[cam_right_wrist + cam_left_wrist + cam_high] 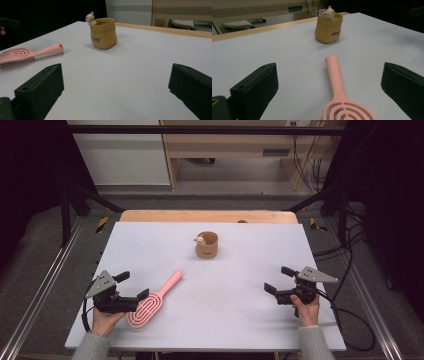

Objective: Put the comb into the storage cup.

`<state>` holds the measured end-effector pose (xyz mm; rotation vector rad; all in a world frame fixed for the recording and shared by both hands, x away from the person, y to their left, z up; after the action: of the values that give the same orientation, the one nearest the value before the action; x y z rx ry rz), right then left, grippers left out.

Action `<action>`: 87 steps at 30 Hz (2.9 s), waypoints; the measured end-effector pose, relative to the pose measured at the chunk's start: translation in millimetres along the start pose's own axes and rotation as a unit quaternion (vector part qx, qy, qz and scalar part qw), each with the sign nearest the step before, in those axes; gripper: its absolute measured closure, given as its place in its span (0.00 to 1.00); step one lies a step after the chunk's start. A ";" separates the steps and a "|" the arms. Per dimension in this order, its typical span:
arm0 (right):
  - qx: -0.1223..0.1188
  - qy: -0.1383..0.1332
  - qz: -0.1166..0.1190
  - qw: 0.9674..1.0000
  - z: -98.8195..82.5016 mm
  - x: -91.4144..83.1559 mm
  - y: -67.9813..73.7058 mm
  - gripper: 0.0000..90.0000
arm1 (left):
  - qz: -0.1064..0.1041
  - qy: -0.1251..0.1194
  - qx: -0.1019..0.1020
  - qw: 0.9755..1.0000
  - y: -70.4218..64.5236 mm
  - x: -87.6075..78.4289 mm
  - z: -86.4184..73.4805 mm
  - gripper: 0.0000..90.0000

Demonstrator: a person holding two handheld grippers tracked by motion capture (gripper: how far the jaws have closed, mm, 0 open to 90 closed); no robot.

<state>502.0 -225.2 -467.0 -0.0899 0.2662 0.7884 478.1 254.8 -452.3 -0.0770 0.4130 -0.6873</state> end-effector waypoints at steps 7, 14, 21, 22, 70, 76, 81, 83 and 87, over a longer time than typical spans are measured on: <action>-0.001 0.003 0.001 1.000 -0.6 0.3 0.2 0.01 | 0.004 0.010 0.005 1.000 -6.1 1.0 4.4 0.01; 0.001 0.004 0.000 1.000 -0.7 0.4 0.4 0.00 | 0.008 0.032 0.008 0.999 -11.7 4.8 5.0 0.01; -0.001 0.004 0.000 1.000 -0.9 0.8 0.1 0.00 | 0.020 0.057 0.005 0.998 -13.1 9.2 3.4 0.05; -0.001 0.004 0.000 1.000 -0.9 0.8 0.1 0.00 | 0.020 0.061 0.004 0.998 -13.5 9.7 3.0 0.07; -0.001 0.007 -0.002 1.000 -1.4 0.6 0.1 0.00 | -0.007 0.194 0.020 0.981 -60.6 11.4 -28.8 0.99; -0.001 0.007 -0.002 1.000 -1.3 0.6 0.1 0.00 | -0.008 0.211 0.023 0.977 -63.1 12.9 -36.9 0.99; -0.001 0.007 -0.002 1.000 -1.4 0.6 0.0 0.00 | -0.007 0.224 0.027 0.974 -64.8 13.8 -40.6 0.99; -0.002 0.007 -0.002 1.000 -1.5 0.8 0.0 0.00 | -0.005 0.230 0.027 0.973 -64.8 14.4 -42.3 0.99; -0.002 0.007 -0.002 1.000 -1.6 0.9 0.0 0.00 | -0.002 0.237 0.036 0.971 -64.4 14.9 -44.3 0.99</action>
<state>502.3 -224.9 -468.7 -0.0993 0.2781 0.7841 432.4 198.5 -484.9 0.1595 0.8470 -0.7217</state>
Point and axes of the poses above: each handheld gripper's, and its own axes: x roughly forward along the jaws, z roughly out of its top, y roughly to its left, the point moved 6 cm from there along x, roughly forward along the jaws, and after that the axes turned 9 degrees about -x, right-handed, at the moved point
